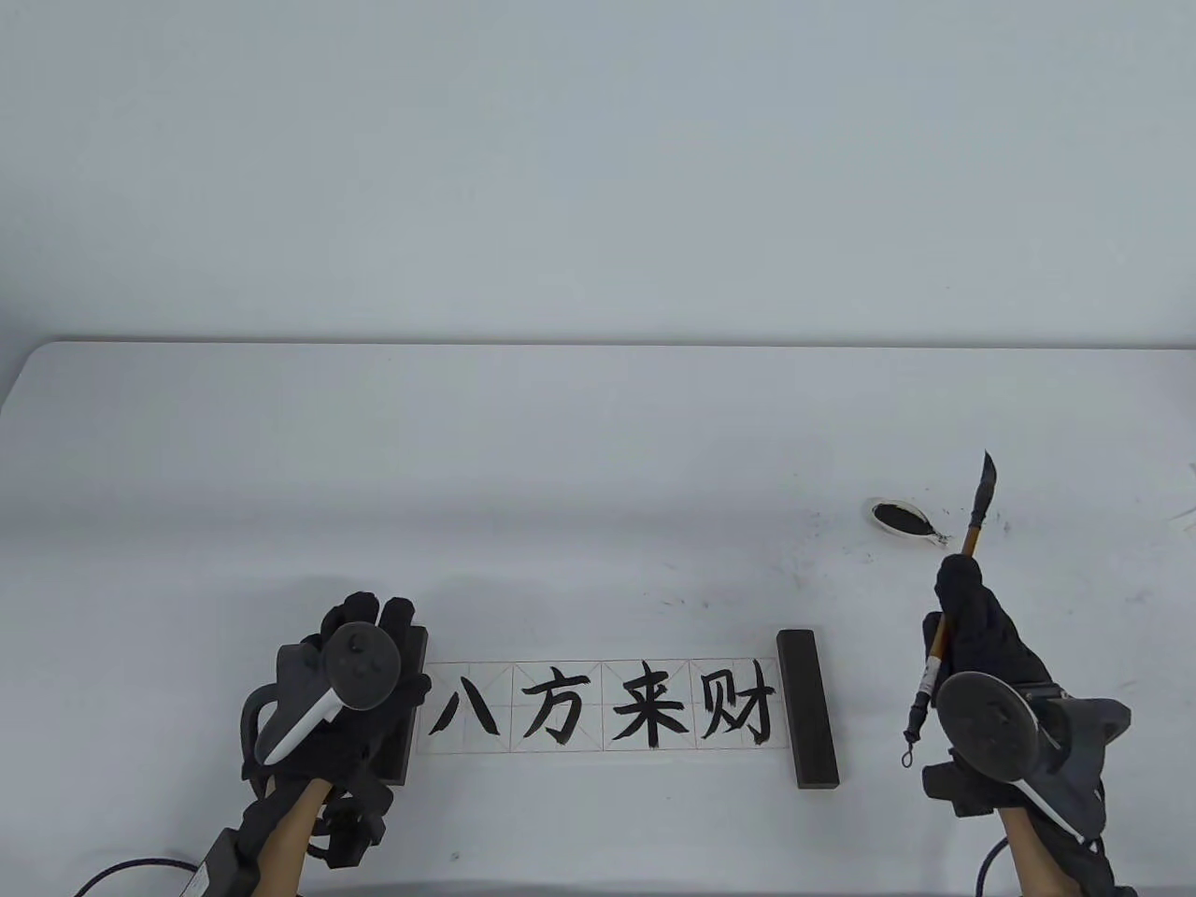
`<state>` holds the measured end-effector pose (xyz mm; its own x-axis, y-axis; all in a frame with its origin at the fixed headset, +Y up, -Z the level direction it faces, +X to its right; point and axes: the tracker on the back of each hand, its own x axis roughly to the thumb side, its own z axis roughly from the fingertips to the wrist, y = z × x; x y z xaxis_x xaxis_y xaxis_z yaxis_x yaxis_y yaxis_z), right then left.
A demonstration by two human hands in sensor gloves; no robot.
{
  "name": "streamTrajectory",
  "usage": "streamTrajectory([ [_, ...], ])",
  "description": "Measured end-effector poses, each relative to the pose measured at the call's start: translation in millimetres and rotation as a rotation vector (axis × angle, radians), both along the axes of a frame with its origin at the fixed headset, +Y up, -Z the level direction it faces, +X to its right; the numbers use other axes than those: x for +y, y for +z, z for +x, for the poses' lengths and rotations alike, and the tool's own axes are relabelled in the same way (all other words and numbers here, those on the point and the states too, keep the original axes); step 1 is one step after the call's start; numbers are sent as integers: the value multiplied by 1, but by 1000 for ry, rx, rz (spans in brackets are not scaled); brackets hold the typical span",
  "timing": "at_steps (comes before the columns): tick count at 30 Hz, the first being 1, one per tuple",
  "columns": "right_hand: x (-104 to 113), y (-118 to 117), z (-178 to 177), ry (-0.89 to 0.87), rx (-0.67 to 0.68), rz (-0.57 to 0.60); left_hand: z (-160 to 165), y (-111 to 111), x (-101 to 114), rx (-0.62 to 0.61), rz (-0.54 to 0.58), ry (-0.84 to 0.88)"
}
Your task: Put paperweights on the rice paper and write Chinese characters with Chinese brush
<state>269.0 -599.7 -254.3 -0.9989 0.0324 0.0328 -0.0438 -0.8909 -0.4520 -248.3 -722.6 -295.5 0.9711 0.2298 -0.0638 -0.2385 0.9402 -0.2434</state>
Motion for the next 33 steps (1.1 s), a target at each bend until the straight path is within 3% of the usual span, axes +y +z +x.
streamTrajectory([
  [7,-37,-32,9,165,-114,-147,-4,-1,0,29,2,-3],
  [13,-72,-55,11,300,-141,-204,-7,-3,-2,37,-14,3],
  [24,-131,-94,16,445,-200,-408,-9,-4,-3,51,-31,11],
  [29,-150,-103,21,518,-212,-486,-10,-6,-4,56,-46,13],
  [33,-151,-109,20,536,-232,-516,-9,-6,-4,52,-46,11],
])
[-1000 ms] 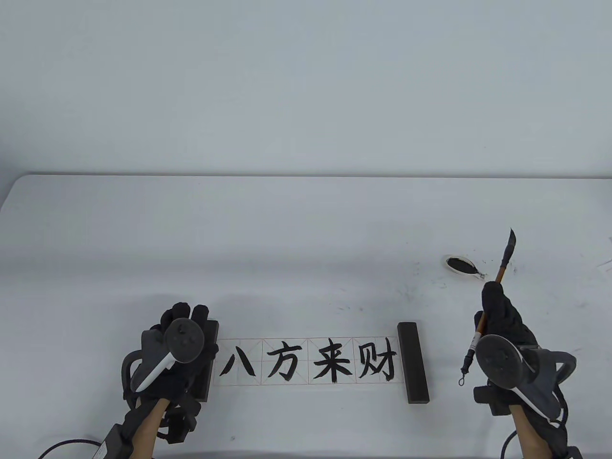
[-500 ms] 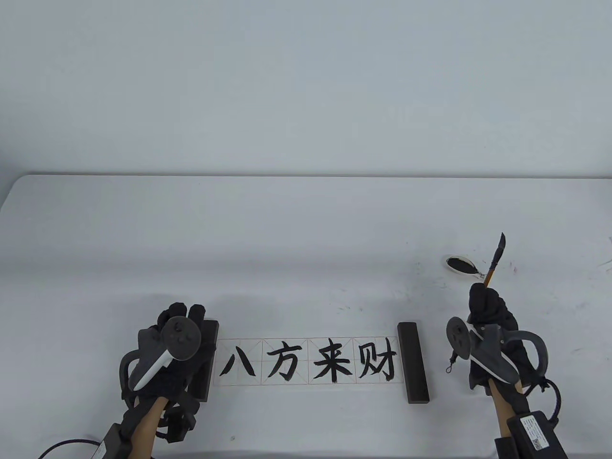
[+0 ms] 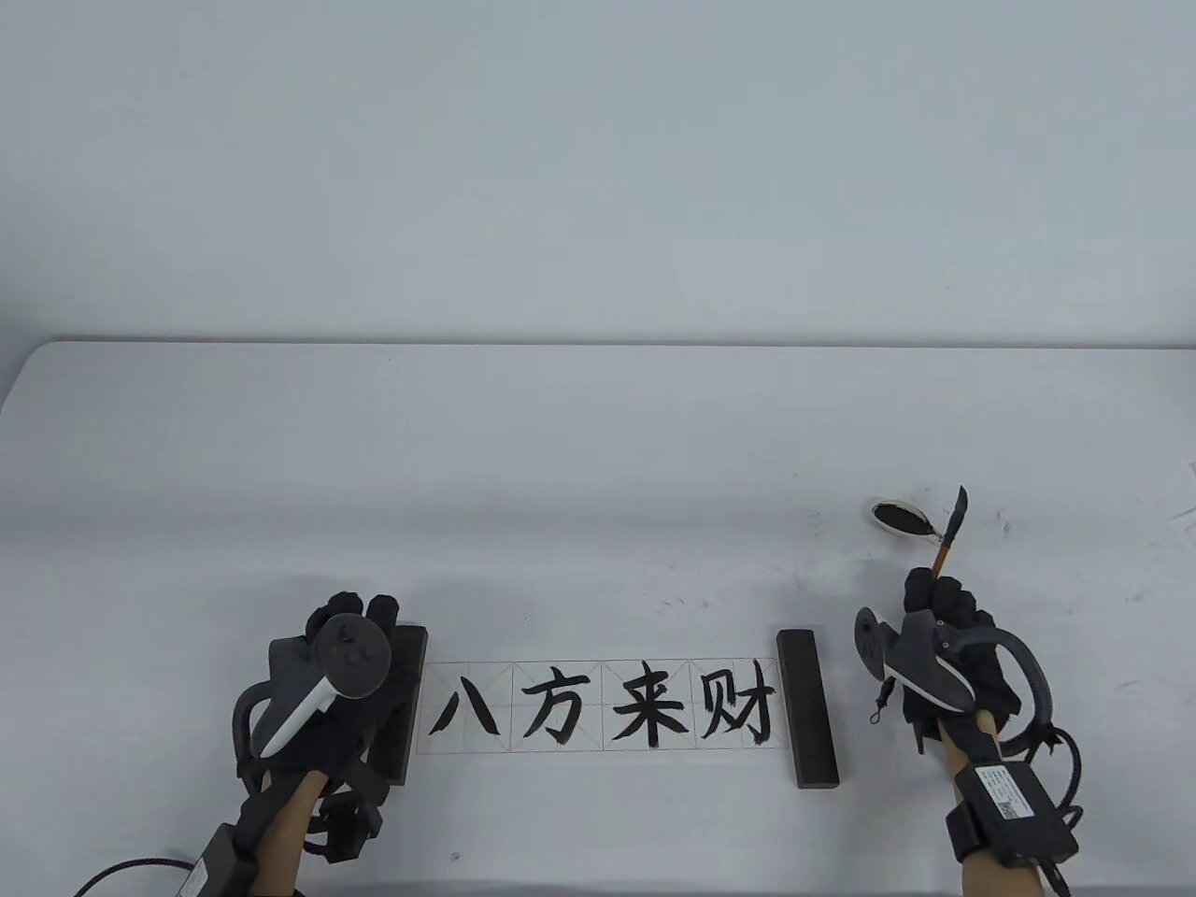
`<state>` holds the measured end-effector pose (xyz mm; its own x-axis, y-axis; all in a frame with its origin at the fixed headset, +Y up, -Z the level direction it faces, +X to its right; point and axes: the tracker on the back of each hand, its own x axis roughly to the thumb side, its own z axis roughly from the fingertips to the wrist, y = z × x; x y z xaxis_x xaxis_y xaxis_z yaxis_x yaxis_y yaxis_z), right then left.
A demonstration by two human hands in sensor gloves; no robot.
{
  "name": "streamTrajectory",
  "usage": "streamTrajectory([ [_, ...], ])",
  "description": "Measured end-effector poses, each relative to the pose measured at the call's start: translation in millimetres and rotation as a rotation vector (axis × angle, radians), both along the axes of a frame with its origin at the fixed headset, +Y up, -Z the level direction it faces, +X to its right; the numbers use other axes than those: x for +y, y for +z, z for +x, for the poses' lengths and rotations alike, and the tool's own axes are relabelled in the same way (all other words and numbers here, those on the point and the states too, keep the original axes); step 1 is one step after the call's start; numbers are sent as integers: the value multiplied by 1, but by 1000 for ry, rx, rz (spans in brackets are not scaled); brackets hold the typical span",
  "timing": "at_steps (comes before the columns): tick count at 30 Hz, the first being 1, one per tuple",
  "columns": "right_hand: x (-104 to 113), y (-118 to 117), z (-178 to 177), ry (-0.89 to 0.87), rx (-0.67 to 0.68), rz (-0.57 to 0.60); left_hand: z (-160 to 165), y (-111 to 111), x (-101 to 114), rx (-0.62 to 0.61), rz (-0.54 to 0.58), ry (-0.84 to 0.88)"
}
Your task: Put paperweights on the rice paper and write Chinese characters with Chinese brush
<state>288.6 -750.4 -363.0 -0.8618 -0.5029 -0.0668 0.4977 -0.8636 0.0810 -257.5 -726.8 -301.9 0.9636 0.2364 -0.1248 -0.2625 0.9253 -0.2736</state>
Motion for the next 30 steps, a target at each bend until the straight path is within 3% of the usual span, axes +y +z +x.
streamTrajectory([
  [18,-11,-4,-3,74,-11,-118,2,1,1,-4,-13,-3],
  [30,-13,-6,-3,79,-15,-128,3,1,1,-10,-20,-3],
])
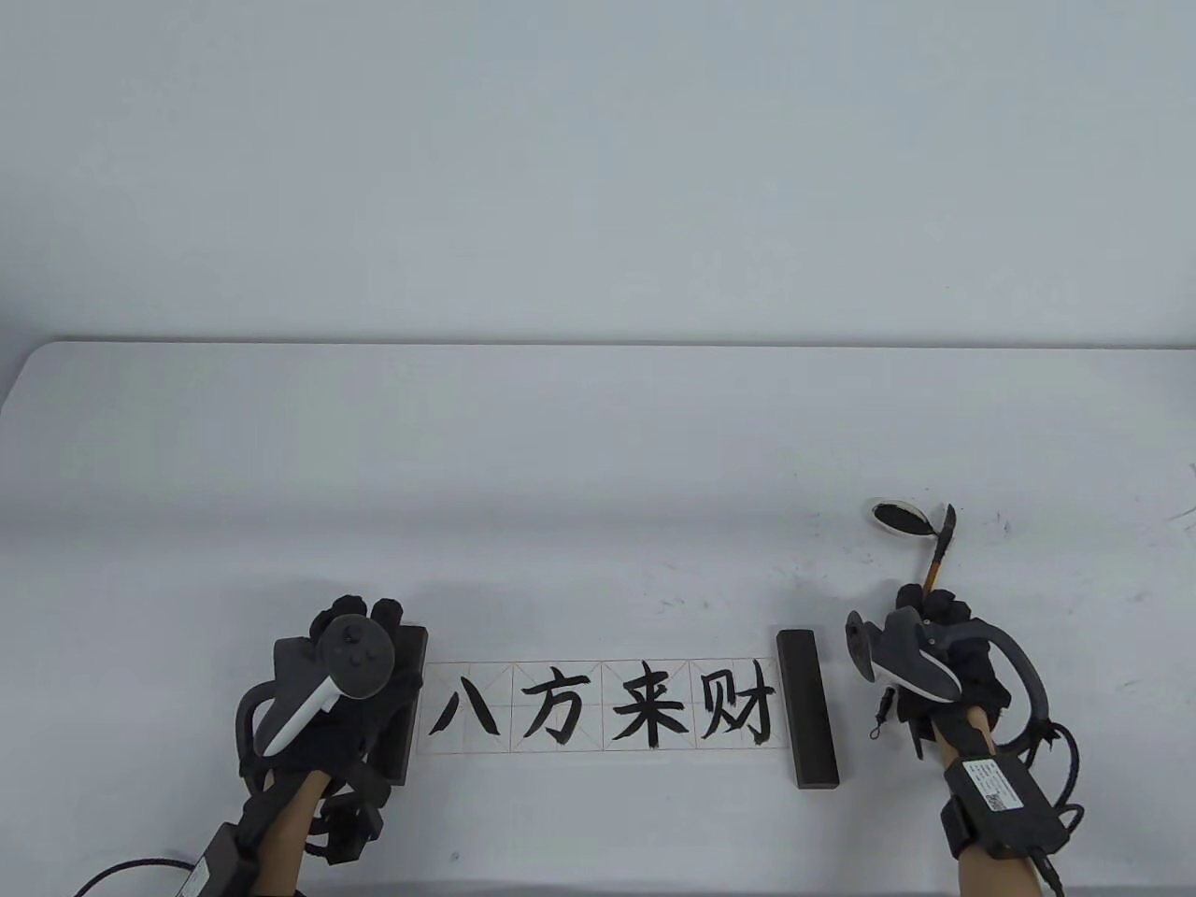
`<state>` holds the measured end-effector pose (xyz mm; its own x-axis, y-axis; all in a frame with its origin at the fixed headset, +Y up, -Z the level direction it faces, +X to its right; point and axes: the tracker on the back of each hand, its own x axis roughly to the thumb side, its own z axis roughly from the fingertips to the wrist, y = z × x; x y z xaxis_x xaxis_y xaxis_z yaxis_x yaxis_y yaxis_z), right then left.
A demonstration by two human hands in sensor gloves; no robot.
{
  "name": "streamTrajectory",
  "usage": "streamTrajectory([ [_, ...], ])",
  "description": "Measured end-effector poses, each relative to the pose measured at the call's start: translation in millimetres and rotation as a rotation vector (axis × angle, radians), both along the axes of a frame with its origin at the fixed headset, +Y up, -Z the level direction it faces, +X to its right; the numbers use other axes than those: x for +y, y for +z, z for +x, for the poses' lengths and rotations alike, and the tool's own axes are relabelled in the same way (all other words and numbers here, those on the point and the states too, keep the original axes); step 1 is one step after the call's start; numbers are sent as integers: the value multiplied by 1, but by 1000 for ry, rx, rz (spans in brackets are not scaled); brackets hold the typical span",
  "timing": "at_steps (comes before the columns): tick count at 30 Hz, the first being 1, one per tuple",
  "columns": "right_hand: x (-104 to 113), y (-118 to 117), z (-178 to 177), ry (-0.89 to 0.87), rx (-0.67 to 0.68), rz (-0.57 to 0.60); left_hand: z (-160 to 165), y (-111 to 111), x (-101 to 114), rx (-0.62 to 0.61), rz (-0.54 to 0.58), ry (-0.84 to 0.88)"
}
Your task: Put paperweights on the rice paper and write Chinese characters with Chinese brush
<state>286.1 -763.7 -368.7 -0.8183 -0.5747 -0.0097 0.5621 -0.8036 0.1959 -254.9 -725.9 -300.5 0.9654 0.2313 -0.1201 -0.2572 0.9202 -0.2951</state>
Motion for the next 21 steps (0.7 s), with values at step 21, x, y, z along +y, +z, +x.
streamTrajectory([
  [21,34,8,6,-100,10,228,1,0,1,-3,8,2],
])
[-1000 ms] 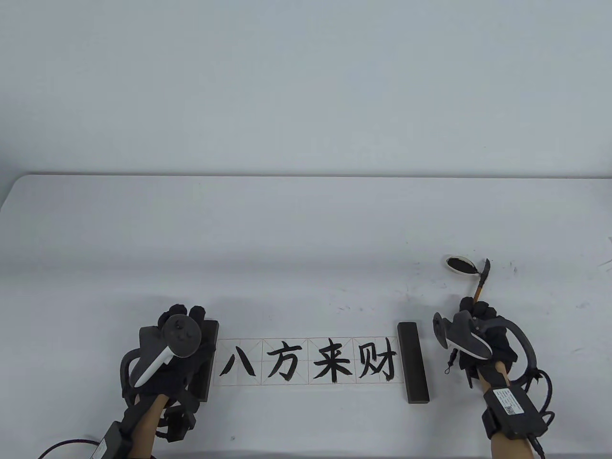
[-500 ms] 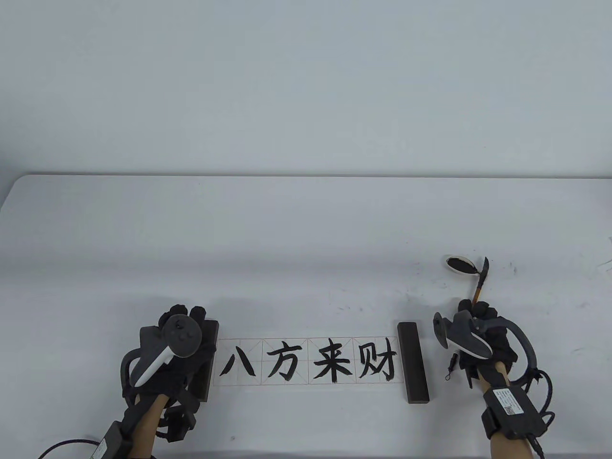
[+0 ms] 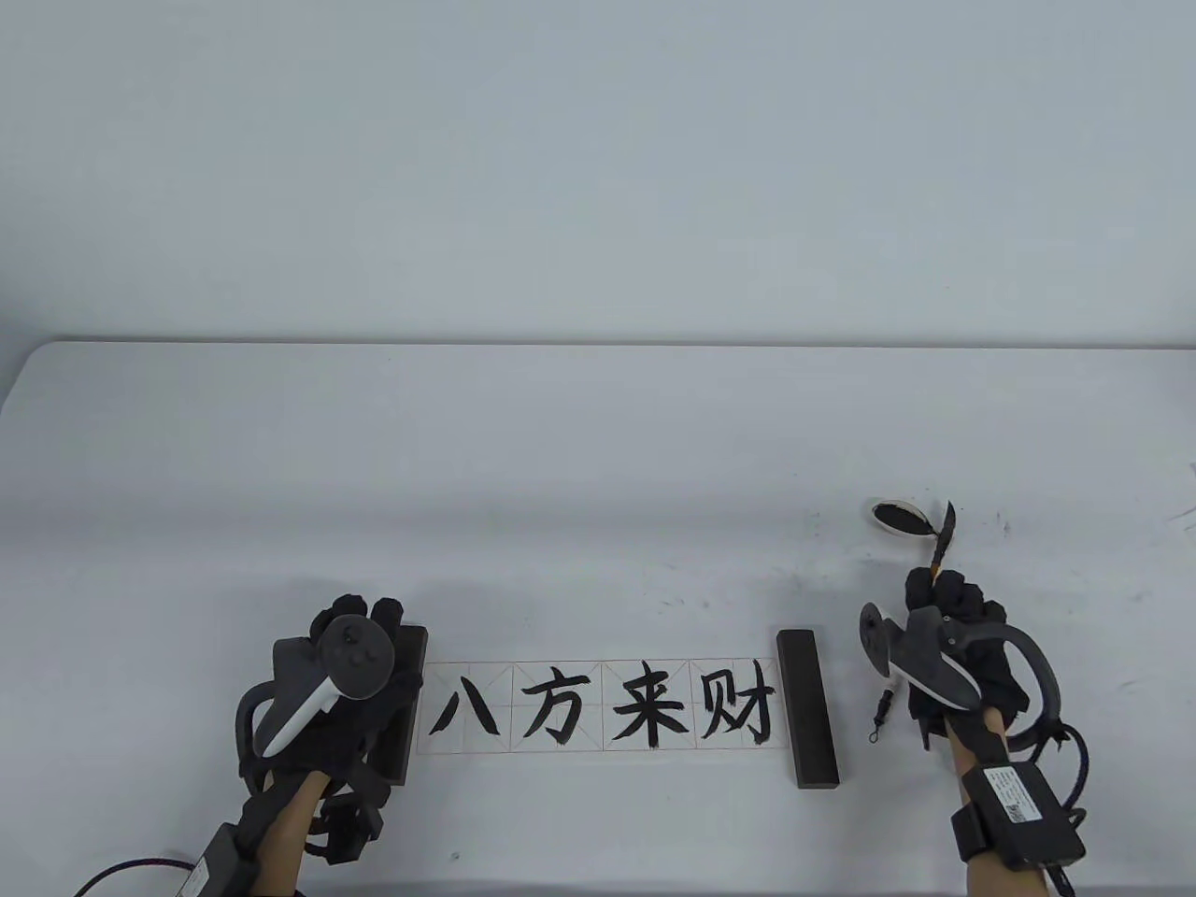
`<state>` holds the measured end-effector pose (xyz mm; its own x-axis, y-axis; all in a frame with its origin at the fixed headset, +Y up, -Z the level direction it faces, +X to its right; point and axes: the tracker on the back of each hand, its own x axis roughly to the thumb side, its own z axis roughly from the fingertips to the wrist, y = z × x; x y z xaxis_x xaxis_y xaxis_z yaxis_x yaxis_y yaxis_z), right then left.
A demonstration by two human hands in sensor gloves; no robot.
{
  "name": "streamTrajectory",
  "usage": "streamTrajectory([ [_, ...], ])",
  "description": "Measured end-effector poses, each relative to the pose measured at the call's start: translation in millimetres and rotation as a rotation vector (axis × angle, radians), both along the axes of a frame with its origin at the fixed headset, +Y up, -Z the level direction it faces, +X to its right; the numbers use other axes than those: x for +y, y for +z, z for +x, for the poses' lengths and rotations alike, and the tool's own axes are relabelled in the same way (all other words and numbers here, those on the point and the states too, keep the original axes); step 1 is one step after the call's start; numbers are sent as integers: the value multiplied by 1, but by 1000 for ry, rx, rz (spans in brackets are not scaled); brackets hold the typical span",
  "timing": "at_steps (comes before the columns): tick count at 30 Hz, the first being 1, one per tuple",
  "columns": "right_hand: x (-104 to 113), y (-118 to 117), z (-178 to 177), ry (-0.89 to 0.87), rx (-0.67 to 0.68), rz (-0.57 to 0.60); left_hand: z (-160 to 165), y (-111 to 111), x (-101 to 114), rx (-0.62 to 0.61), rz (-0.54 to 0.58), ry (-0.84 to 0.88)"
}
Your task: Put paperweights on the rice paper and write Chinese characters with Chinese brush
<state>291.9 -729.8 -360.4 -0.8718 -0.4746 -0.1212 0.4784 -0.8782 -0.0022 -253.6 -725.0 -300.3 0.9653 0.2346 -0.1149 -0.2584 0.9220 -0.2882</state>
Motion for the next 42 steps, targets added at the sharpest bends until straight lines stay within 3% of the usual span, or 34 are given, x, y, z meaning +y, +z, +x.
streamTrajectory([
  [7,69,35,-16,-206,88,249,0,0,-1,2,4,-2],
  [12,88,56,-39,-322,158,267,1,1,1,-4,27,-8],
  [21,63,72,-74,-545,245,207,8,6,7,-36,129,-19],
  [31,47,70,-74,-479,269,168,9,6,8,-41,140,-26],
  [42,44,71,-73,-465,269,143,9,6,7,-42,140,-33],
])
